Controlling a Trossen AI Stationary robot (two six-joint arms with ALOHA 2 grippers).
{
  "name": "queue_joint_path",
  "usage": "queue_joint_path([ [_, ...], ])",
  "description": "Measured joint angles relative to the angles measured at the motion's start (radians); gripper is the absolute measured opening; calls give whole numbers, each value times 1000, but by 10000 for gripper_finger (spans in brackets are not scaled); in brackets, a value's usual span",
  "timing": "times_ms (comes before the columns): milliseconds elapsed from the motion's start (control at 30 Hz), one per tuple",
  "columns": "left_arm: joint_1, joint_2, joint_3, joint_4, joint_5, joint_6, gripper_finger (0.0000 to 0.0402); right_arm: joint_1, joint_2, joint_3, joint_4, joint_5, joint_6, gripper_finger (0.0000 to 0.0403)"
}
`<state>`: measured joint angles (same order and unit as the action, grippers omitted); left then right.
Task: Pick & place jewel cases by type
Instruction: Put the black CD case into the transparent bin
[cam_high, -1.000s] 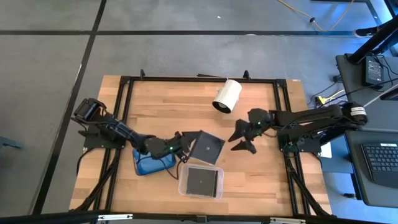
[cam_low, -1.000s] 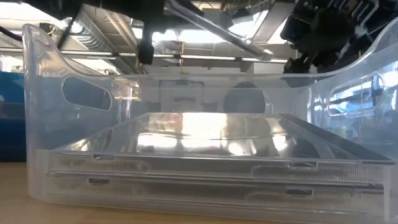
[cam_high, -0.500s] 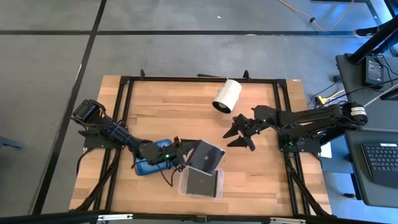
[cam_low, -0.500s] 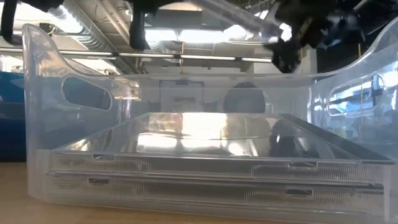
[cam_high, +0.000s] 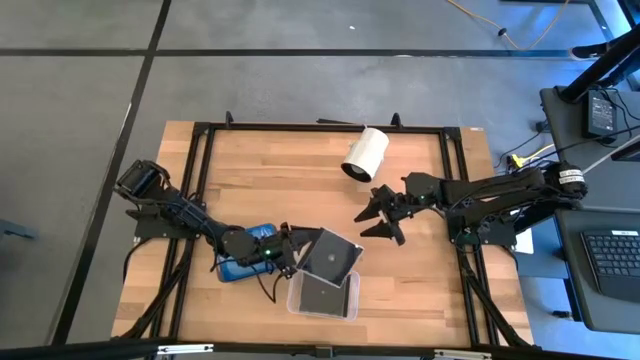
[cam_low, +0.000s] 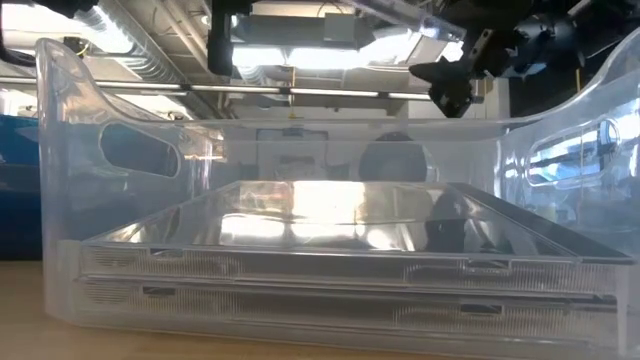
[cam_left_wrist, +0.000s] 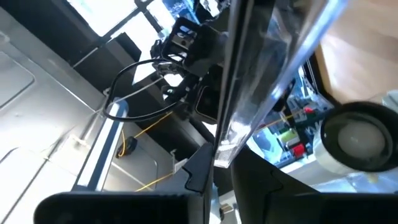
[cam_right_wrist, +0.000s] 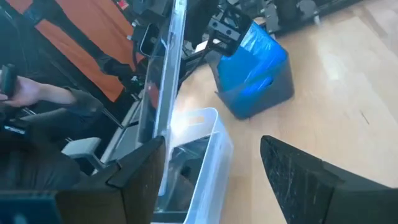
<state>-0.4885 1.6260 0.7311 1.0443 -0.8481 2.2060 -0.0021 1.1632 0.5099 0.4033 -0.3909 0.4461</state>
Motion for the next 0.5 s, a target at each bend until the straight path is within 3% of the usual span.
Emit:
queue_joint_path([
  [233,6,-8,0,-2,83,-113,44,0,-1,94,-155,-2,-139,267],
  [367,6,-42,0,-66,212,-190,44,0,-1,167,-326,1,-220,267],
  [500,38,-113,0,-218,394,-380,44,0,-1,201,-417,32,-272,267],
])
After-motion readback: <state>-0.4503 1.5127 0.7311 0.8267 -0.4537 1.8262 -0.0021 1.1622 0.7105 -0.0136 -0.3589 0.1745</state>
